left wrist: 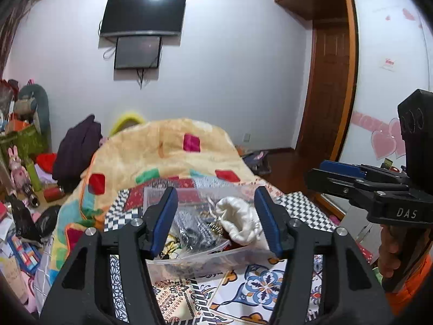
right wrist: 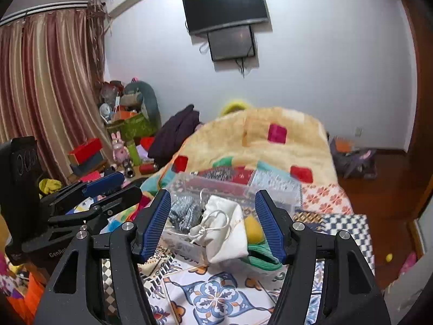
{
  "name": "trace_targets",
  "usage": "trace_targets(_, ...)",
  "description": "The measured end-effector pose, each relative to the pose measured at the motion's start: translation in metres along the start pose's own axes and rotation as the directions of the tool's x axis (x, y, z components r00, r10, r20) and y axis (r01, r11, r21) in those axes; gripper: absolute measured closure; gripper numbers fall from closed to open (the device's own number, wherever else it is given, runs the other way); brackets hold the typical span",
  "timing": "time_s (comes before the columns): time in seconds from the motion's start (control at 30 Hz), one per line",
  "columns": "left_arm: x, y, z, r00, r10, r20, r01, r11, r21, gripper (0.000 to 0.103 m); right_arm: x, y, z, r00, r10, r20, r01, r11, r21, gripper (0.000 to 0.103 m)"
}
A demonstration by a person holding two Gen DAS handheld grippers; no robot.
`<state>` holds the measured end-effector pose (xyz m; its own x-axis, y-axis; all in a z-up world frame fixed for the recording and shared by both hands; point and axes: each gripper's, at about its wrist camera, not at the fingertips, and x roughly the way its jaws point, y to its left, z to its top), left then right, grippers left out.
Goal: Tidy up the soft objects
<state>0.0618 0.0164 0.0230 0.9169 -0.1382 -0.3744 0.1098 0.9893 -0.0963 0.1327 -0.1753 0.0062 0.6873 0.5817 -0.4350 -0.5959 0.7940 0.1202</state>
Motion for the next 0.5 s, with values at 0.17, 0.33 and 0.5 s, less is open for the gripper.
trace_targets(0.17,-0.024,-0.008,0.004,0.999,0.000,0.051,-0.001,1.000,0.010,0.028,-0.027,0.006,0.000,0.997,-0.016,0.076,0.017,1.000,-0.013,0.023)
trace_targets(0.33,-0.042,-0.016,0.003,0.996,0.010,0.090,-0.012,1.000,0.023,0.014,-0.042,0.009,-0.003,0.992,-0.028,0.124,0.030,0.999,-0.012,0.015)
trace_targets(0.5,-0.054,-0.022,0.001,0.994,0.007,0.113,-0.010,1.000,0.029,0.006,-0.051,0.010,-0.011,0.983,-0.051,0.174,0.055,0.998,-0.015,0.001)
